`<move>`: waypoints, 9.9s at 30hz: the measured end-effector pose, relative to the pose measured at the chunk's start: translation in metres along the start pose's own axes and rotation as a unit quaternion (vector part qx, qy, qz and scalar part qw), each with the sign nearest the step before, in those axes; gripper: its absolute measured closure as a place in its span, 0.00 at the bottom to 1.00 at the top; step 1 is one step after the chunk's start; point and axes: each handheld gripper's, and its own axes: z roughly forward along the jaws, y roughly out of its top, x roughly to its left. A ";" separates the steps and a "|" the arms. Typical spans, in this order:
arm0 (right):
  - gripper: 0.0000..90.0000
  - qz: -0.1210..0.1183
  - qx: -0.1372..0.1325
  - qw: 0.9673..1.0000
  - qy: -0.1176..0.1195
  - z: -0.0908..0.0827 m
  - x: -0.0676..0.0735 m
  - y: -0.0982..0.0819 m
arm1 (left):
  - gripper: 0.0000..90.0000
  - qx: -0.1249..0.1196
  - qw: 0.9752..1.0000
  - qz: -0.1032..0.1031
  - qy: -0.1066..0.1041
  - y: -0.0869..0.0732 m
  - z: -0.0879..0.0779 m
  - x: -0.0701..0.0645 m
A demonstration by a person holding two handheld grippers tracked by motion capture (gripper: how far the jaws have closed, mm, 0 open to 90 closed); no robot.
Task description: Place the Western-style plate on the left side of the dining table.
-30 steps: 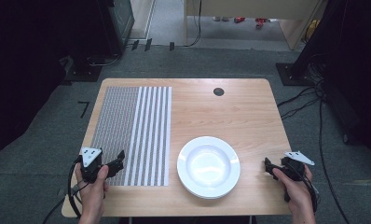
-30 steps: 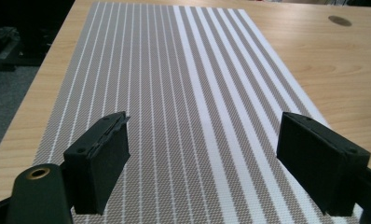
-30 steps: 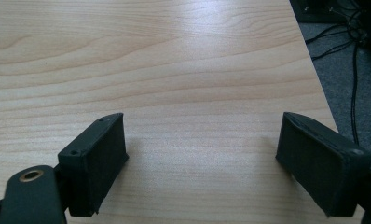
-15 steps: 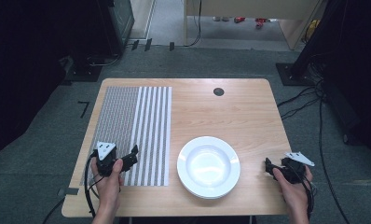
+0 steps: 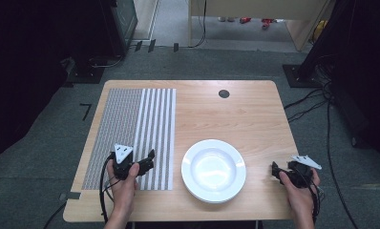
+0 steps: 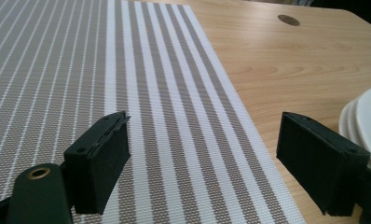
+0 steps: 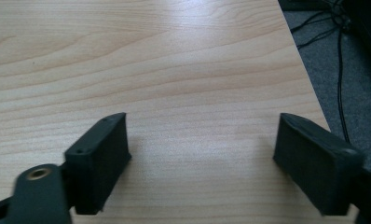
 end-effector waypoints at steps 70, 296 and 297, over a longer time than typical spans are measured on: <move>0.79 -0.059 -0.073 0.977 0.191 -0.045 0.110 -0.002 | 0.66 0.065 0.983 0.046 -0.168 -0.035 0.007 -0.090; 0.91 0.177 0.083 0.877 0.439 0.133 0.361 0.124 | 0.83 0.048 0.952 -0.284 -0.107 0.017 0.053 0.192; 0.91 0.179 0.083 0.878 0.436 0.135 0.360 0.123 | 0.83 0.048 0.953 -0.279 -0.103 0.017 0.054 0.191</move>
